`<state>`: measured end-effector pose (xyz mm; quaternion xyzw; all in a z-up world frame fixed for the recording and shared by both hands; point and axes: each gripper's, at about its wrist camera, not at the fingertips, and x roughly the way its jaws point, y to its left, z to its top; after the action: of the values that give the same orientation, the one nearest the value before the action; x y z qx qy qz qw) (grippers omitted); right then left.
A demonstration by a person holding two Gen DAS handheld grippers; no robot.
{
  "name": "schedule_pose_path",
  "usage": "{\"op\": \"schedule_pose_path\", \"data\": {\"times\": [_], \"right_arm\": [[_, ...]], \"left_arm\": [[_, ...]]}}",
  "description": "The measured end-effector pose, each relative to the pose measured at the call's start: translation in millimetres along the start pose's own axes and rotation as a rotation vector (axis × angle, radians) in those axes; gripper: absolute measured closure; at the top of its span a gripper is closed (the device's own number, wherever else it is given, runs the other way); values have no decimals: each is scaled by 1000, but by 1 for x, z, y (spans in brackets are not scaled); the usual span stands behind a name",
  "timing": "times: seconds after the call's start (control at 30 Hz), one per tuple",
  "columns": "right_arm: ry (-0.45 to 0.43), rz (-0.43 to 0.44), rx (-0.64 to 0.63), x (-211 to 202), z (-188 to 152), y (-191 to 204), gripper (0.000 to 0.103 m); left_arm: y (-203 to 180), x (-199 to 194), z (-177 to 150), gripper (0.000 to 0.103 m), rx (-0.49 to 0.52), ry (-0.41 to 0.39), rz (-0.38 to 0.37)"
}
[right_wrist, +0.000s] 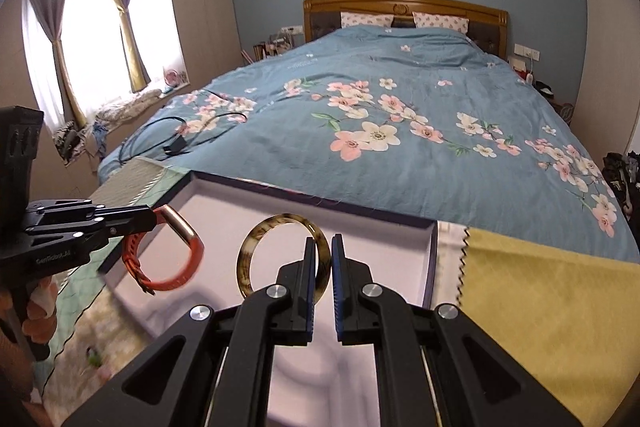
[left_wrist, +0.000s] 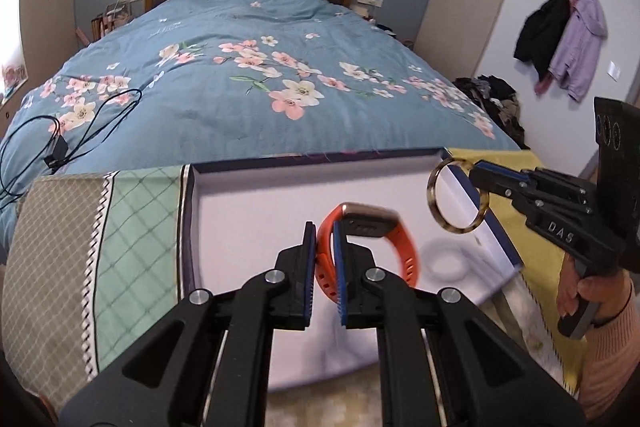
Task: Organize jewelry
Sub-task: 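Carry the watch band with the left tool into the white tray while the right tool carries the bangle there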
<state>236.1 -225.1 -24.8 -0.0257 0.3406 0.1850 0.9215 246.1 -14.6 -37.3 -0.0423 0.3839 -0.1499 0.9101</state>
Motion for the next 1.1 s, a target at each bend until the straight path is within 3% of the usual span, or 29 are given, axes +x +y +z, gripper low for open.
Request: {"op": "schedule_pose_path", "data": {"times": [0.27, 0.4, 0.57, 0.7, 0.8, 0.87, 0.93, 1.1], "right_arm": [[114, -49, 10, 52, 6, -9, 97], [136, -49, 21, 59, 5, -12, 97], [157, -52, 21, 63, 4, -13, 97], [176, -49, 48, 69, 7, -16, 97], [185, -52, 58, 72, 8, -17, 97], [190, -47, 67, 73, 7, -17, 97], [187, -41, 76, 72, 7, -19, 96], [164, -22, 78, 63, 4, -15, 95]], "left_arm": [[12, 52, 24, 102, -36, 57, 31], [15, 59, 19, 101, 18, 90, 35], [10, 54, -1, 93, 137, 115, 6], [-4, 49, -18, 78, 231, 145, -52], [-13, 56, -29, 77, 296, 171, -29], [-17, 64, -30, 78, 311, 188, 4], [-18, 70, -27, 93, 290, 200, 8], [-18, 87, -5, 97, 186, 210, 8]]}}
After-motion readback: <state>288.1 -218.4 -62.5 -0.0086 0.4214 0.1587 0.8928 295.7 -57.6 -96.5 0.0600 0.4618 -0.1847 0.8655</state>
